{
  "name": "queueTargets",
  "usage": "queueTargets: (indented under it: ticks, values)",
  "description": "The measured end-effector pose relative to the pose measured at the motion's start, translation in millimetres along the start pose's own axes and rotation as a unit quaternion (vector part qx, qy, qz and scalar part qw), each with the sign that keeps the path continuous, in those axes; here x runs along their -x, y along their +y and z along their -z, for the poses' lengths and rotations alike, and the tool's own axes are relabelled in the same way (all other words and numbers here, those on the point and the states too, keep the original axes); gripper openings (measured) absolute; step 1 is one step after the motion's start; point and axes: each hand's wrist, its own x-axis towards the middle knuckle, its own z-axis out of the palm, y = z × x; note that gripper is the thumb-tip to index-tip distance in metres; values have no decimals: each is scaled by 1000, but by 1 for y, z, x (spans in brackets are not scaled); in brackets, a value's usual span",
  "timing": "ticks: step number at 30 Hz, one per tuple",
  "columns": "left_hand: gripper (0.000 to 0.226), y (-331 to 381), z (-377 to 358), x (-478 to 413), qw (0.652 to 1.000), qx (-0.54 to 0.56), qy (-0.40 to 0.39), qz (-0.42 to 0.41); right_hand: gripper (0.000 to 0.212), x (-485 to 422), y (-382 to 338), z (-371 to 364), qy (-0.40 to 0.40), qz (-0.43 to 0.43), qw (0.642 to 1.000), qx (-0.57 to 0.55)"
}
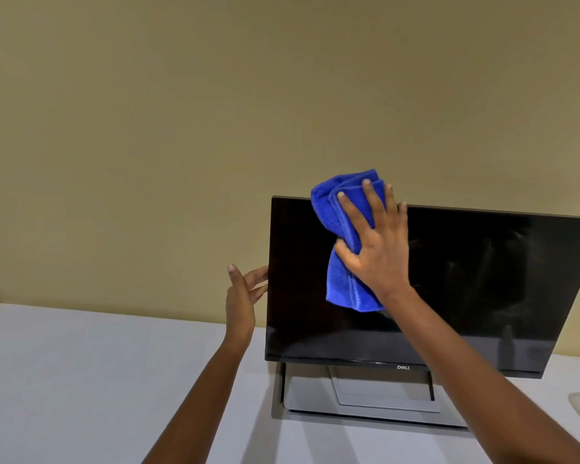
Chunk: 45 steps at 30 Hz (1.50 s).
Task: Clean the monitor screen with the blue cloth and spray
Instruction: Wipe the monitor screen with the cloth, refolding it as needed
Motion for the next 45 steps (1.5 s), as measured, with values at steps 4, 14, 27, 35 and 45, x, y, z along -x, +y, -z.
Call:
queueTargets:
  ticks: [4, 14, 27, 35, 45]
  values:
    - [67, 0, -2, 1, 1000, 4, 5, 1, 63, 41, -20, -20, -15, 68, 998, -5]
    - [70, 5, -1, 0, 998, -51, -7, -19, 71, 168, -29, -47, -255, 333, 901, 114]
    - [53, 88, -56, -16, 864, -360, -35, -350, 67, 11, 38, 18, -17, 24, 999, 14]
    - [55, 87, -69, -26, 845, -399, -41, -355, 66, 68, 19, -15, -37, 66, 997, -32]
    - [52, 89, -71, -29, 890, -323, -18, -321, 80, 184, 11, -42, -278, 352, 888, 102]
